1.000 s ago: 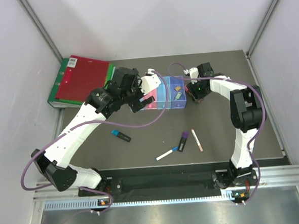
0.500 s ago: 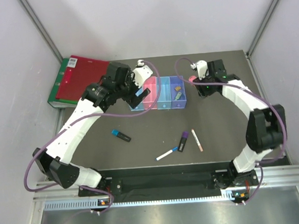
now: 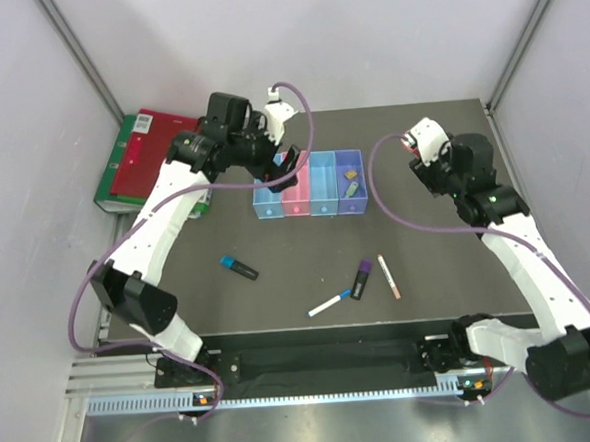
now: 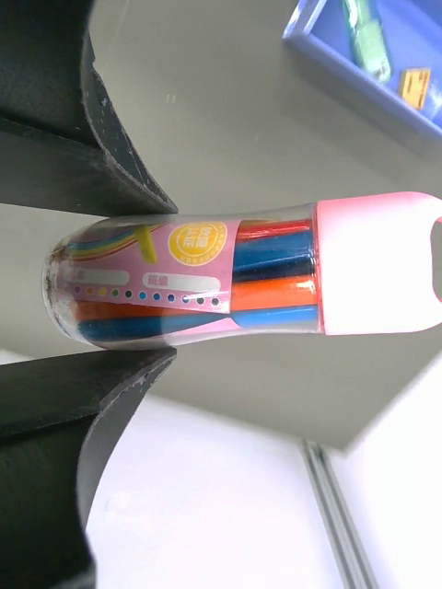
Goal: Sort the stationery into containers
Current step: Pick up the pen from the center of the board.
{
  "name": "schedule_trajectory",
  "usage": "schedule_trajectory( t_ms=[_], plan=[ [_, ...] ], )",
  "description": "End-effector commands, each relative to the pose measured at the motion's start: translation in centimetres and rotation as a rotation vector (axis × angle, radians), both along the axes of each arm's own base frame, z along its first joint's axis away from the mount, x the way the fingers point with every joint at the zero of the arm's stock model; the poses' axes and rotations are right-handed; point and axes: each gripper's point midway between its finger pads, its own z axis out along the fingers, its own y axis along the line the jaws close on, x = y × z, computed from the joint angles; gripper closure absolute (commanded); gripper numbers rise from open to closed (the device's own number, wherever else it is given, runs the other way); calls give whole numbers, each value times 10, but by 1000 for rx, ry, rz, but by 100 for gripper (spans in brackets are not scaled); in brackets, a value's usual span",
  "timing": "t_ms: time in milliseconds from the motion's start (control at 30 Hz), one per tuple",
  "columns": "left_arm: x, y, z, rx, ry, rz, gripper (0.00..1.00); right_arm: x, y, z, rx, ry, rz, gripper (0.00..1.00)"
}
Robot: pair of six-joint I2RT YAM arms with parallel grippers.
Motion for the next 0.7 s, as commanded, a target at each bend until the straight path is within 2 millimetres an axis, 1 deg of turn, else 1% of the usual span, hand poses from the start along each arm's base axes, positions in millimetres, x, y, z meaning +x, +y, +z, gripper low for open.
schedule_trajectory(
  t_ms=[0,33,67,100,133,167,200,233,267,300,333,400,433,467,500,667],
  plan=[
    [-11,-39,20,-153,89,-179,1,-10,-4,41,-145,-181,38,100],
    [-8,-46,12,-160,123,-198,1,-15,-1,51,-157,-222,45,100],
    [-8,-48,11,-170,143,-215,1,-18,0,49,-193,-229,63,100],
    [-10,-56,20,-204,141,-259,1,-21,2,51,-211,-248,73,100],
    [-7,-61,12,-209,169,-278,1,-27,7,61,-222,-297,86,100],
    [-6,-65,18,-225,165,-302,1,-29,10,55,-273,-300,115,100],
    [-8,-67,17,-235,189,-322,1,-32,12,56,-295,-317,125,100],
    [-9,-74,11,-257,229,-365,1,-36,19,57,-313,-344,136,100],
    [-8,-76,17,-276,225,-387,1,-37,20,58,-343,-355,146,100],
    [-9,-78,15,-287,250,-401,1,-38,24,58,-351,-360,155,100],
    [-13,-84,13,-324,282,-449,1,-39,27,59,-357,-365,158,100],
    [-16,-88,18,-362,300,-487,1,-40,30,62,-367,-373,162,100],
    [-18,-90,16,-377,315,-510,1,-41,33,65,-372,-386,166,100],
    [-23,-92,21,-408,322,-544,1,-41,34,65,-392,-391,174,100],
    [-25,-93,22,-419,329,-558,1,-41,35,67,-402,-398,177,100],
    [-23,-99,18,-448,334,-595,1,-46,52,69,-462,-436,210,100]
  ],
)
